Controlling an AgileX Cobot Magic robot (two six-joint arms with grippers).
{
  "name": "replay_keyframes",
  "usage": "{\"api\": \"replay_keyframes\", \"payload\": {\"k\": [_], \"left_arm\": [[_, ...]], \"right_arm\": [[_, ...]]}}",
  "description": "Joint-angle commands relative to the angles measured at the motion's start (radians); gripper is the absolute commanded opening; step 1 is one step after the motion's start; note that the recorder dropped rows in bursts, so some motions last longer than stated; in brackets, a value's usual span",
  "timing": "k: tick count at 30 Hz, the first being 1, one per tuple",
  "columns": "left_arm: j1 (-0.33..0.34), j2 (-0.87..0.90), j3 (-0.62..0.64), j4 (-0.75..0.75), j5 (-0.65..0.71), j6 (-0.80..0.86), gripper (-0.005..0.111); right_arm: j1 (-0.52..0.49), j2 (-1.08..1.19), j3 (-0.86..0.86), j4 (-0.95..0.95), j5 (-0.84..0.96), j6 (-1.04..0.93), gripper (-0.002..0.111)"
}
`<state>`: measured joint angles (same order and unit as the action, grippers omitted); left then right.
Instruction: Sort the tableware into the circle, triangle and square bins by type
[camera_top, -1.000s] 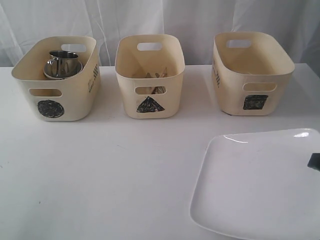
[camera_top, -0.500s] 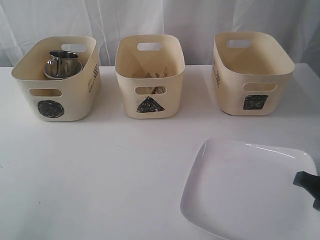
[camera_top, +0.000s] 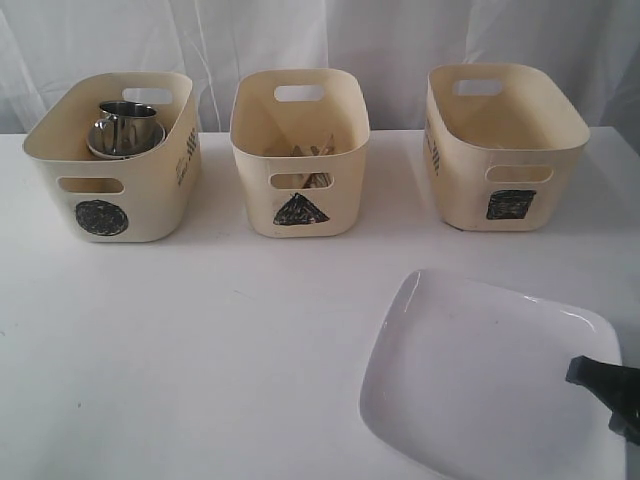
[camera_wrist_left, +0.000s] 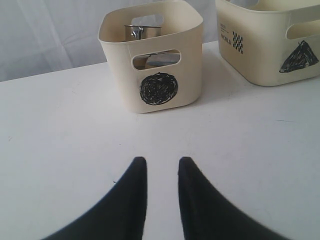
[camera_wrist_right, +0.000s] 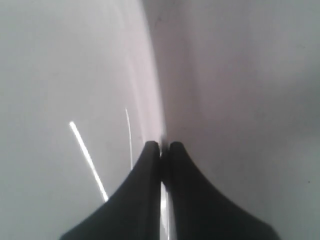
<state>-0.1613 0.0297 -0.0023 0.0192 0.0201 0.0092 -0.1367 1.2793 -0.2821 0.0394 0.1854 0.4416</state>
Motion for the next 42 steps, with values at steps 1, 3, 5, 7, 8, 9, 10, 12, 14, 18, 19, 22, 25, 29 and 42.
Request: {"api": "replay_keyframes", "payload": {"k": [1,3,5,7,8,9,10,12,14,18,19,22,25,29,42], "left_arm": [[0.0,-0.007,0.002,-0.002,0.0,-0.009,0.028],[0.0,-0.007,0.002,-0.002,0.0,-0.009,0.028],[0.0,-0.007,0.002,-0.002,0.0,-0.009,0.028],[0.0,-0.007,0.002,-0.002,0.0,-0.009,0.028],[0.0,-0.007,0.002,-0.002,0.0,-0.009,0.028],[0.0,-0.007,0.002,-0.002,0.0,-0.009,0.028],[0.0,-0.007,0.002,-0.002,0.0,-0.009,0.028],[0.0,-0.007,0.002,-0.002,0.0,-0.009,0.028],[0.0,-0.007,0.002,-0.002,0.0,-0.009,0.028],[0.0,-0.007,0.002,-0.002,0.0,-0.009,0.028],[0.0,-0.007,0.002,-0.002,0.0,-0.009,0.028],[0.0,-0.007,0.002,-0.002,0.0,-0.009,0.028],[0.0,-0.007,0.002,-0.002,0.0,-0.009,0.028],[0.0,-0.007,0.002,-0.002,0.0,-0.009,0.028],[0.0,-0.007,0.002,-0.002,0.0,-0.009,0.028]], "right_arm": [[-0.002,0.047,0.004,-0.012,-0.023,-0.022,0.0],[-0.002,0.059,0.004,-0.012,-0.03,-0.023,0.0],[-0.002,0.063,0.004,-0.012,-0.031,-0.029,0.0],[-0.002,0.063,0.004,-0.012,-0.031,-0.04,0.0],[-0.002,0.063,0.004,-0.012,-0.025,-0.046,0.0],[-0.002,0.063,0.004,-0.012,-0.019,-0.051,0.0],[-0.002,0.063,0.004,-0.012,-0.012,-0.053,0.0],[-0.002,0.063,0.004,-0.012,-0.004,-0.053,0.0],[-0.002,0.063,0.004,-0.012,0.009,-0.053,0.0],[-0.002,0.054,0.004,-0.012,0.034,-0.053,0.009],[-0.002,0.043,0.004,-0.012,0.038,-0.053,0.016],[-0.002,0.006,0.004,-0.01,0.049,-0.053,0.032],[-0.002,-0.026,0.004,-0.01,0.062,-0.053,0.047],[-0.002,-0.05,-0.002,-0.01,0.081,-0.053,0.058],[-0.002,-0.012,-0.007,0.008,0.041,-0.055,0.059]]}}
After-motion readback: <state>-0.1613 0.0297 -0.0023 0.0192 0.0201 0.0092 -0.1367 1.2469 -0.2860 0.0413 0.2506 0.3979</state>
